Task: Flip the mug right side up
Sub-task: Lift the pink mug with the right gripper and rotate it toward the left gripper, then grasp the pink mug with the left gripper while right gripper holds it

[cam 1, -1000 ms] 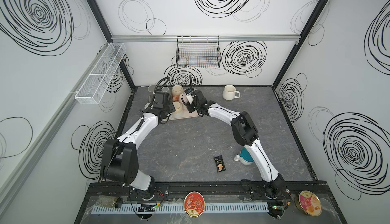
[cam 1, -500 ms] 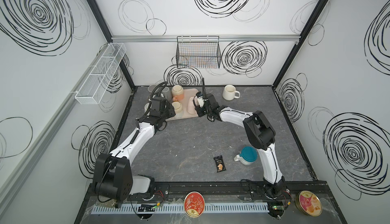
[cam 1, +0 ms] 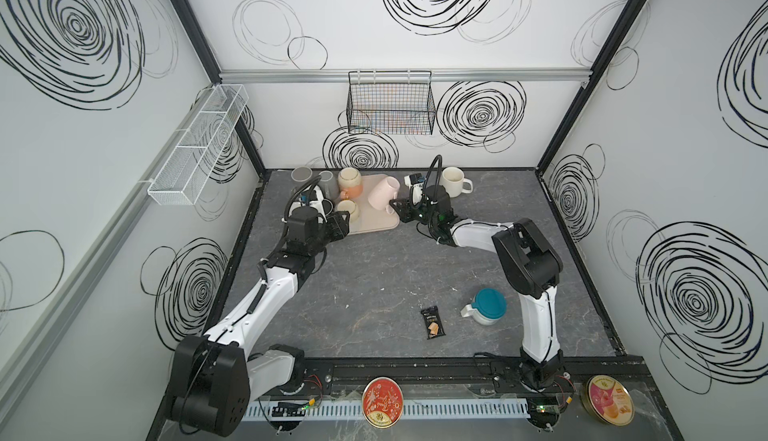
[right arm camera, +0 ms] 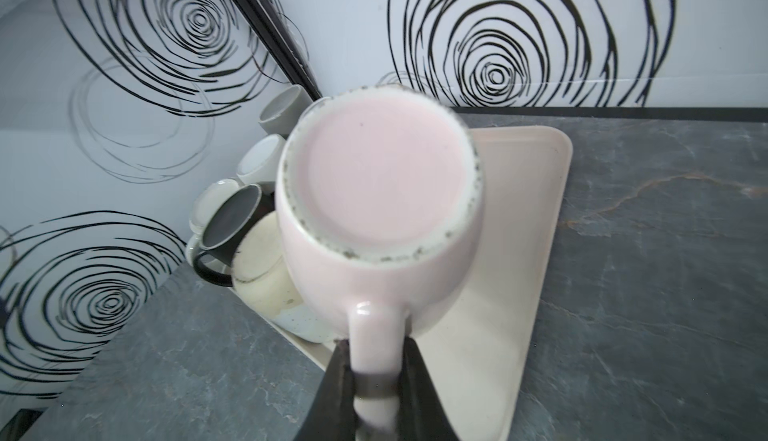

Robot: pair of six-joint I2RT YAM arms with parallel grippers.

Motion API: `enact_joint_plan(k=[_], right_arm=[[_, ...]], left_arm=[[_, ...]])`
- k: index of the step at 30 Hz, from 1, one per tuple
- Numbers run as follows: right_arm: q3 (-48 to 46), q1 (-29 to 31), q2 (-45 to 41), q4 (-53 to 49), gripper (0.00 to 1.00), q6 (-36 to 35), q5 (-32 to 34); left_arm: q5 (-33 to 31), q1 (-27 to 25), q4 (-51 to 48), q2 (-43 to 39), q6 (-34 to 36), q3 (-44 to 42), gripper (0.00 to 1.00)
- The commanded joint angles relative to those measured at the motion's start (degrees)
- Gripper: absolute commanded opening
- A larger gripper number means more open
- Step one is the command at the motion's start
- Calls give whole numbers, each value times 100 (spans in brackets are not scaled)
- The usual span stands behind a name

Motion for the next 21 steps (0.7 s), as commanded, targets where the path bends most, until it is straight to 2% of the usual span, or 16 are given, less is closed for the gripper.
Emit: enact_joint_plan(k=[1,10,16,21], right_arm=[[-99,34,-694,1445,0,311,-534],[-116,409,-1783,1277,0,-12,-978],[105,549,-2291,1224,0,38,-1263],[167,605,-2643,1459,0,300,-1505]], left_arm=[[321,53,1073,-451,-94,-255,58],[648,171,2238,-1610,174,-820,69],[1358,138,3578,-1664,-183,-922,74],[1656,-240,5087,-1439,-260,-1058,78]])
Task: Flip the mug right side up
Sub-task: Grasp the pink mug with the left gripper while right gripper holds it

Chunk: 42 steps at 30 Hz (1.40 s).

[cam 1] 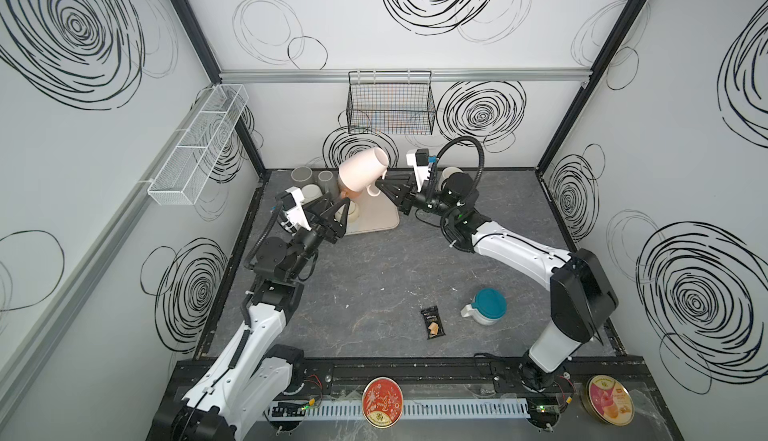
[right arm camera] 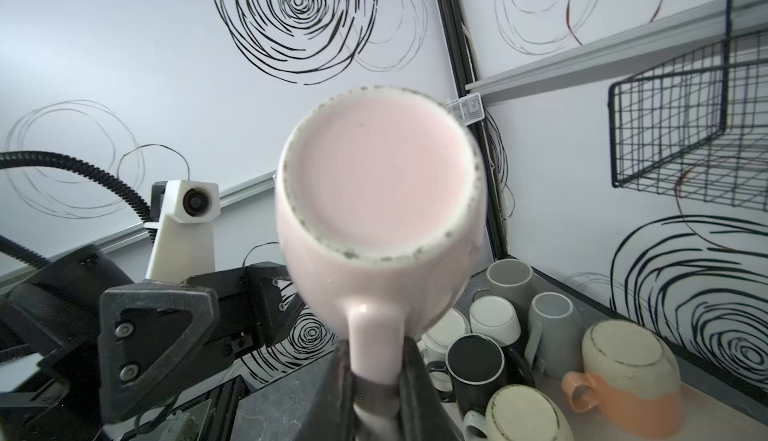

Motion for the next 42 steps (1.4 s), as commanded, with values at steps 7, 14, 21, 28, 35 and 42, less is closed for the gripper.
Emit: enact_joint_plan(k=[7,14,21,28,35,42], right_arm=[[380,63,-584,1434,0,638,-734],[246,138,-859,1730,0,793,-785],[262,151,-790,2324,0,1423,-858],[263,168,-753,2480,0,1619,-929],[168,168,-791,2505,0,1655,-914],[49,94,-866,2401,0,1657,-871]], left_arm=[[449,-799,2157,660,230,333,78],[558,-816,3729,1224,-465,342,74],[645,-1067,4555,1761,-840,611,60],[706,-1362,4541,2091,-786,1063,50],[867,-1497,5215,2571,-1371,1437,29],[985,-1603,5213,2733,-1432,1737,10]])
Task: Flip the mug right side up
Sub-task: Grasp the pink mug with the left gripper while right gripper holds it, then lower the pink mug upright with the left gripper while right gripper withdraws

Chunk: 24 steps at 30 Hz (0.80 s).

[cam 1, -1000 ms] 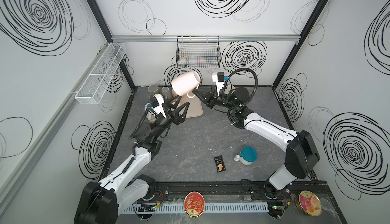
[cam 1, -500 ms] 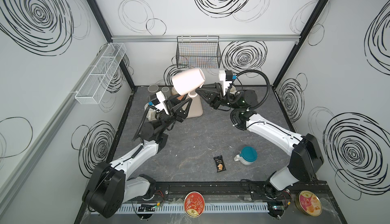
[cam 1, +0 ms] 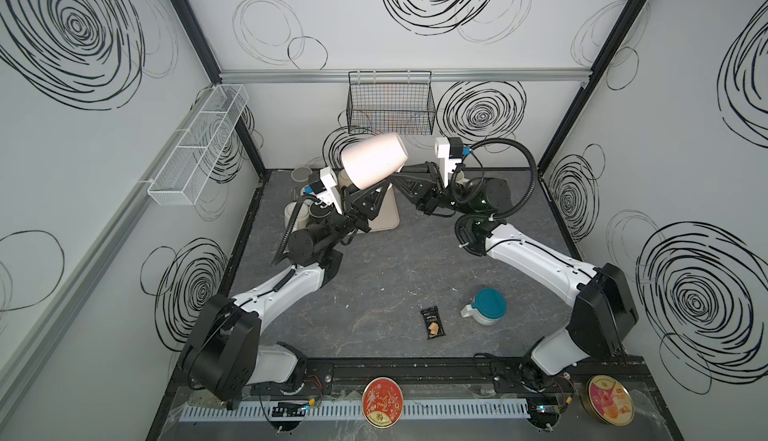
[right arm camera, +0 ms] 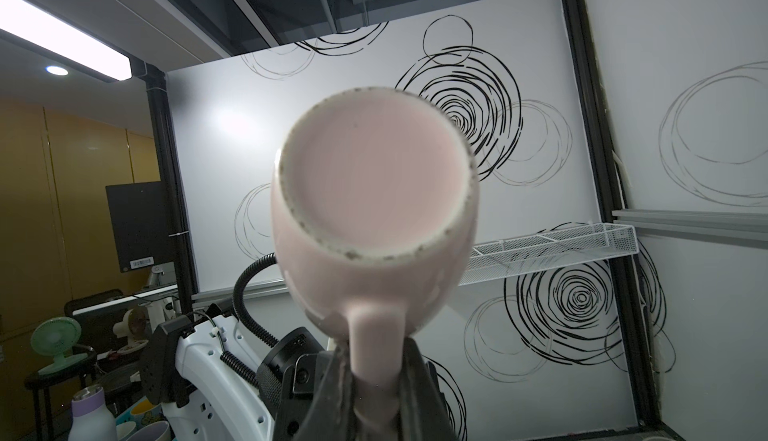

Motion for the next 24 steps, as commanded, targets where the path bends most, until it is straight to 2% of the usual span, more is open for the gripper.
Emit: enact_joint_plan(k=[1,2,3,4,5,8,11,15,18,22,24], right_arm=[[-14,-44,-292,210,0,39,207],[-31,-81,-330,7,0,-18,293],[-45,-127,-395,-316,8,-125,413],[-71,-170,-473,-712,18,-284,550],[-84,-203,-556,-1048,23,-481,648],[-112,-288,-870,-2411,38,-1166,967],[-240,-486,-1209,-3477,51,-1691,1303],[-757,-937,-1740,-4212,56,-1827,1891],[-1044,-1405,-2071,-4791,57,-1843,2328],[-922,-2063,-2087,-5951,56,-1905,2735],[-1032,-2395,-2115,-6065,56,-1845,2745]], left_arm=[[214,-86,736,14,-81,297,6],[218,-77,670,1,-65,312,3],[190,-56,502,-21,-24,331,0],[167,-29,202,-59,43,348,0],[228,7,-157,-84,142,405,0],[514,114,-1435,-98,680,623,0],[680,227,-2158,-17,1025,743,0],[767,292,-3232,91,1668,965,0],[647,200,-4814,208,2849,1385,0],[67,-59,-7226,661,4639,2198,0],[-252,-179,-8066,995,5251,2613,0]])
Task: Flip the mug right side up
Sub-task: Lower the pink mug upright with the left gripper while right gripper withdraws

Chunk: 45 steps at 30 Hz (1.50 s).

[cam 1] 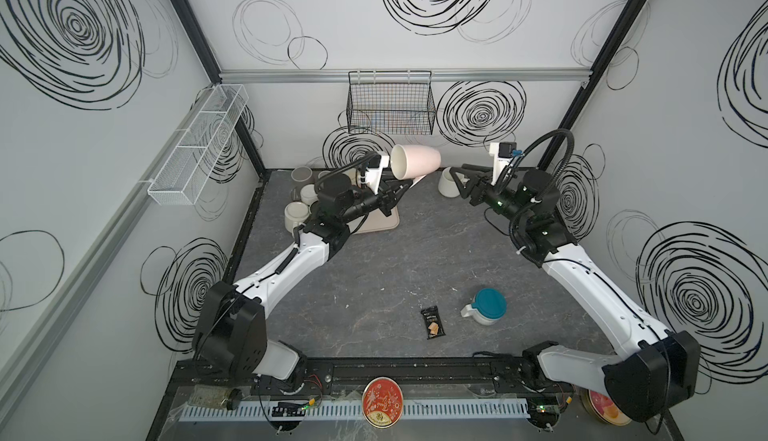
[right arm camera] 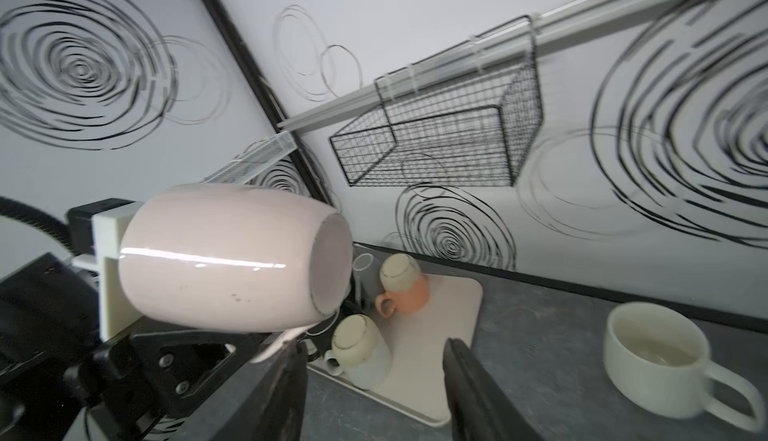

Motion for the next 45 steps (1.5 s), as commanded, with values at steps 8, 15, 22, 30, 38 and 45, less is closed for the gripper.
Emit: enact_joint_plan(k=[8,15,22,30,38,45], right_arm=[[-489,-1146,-29,-636,56,101,229],[-457,-1337,374,-596,56,92,82],[-556,-1353,802,-331,55,101,-149],[-600,-1349,1379,46,55,364,-543],[-394,-1349,1780,66,54,379,-618],[-297,-1340,2077,129,54,465,-670]], left_arm=[[-2022,-724,-4153,1844,3448,2469,0],[-2778,-731,-5155,3186,4021,3962,0],[-2895,-538,-5688,4602,4210,5645,0],[-3027,-381,-5435,5476,4205,6500,0],[-2882,-194,-4926,5863,4363,6666,0],[-2766,-139,-4344,6255,4445,6997,0]])
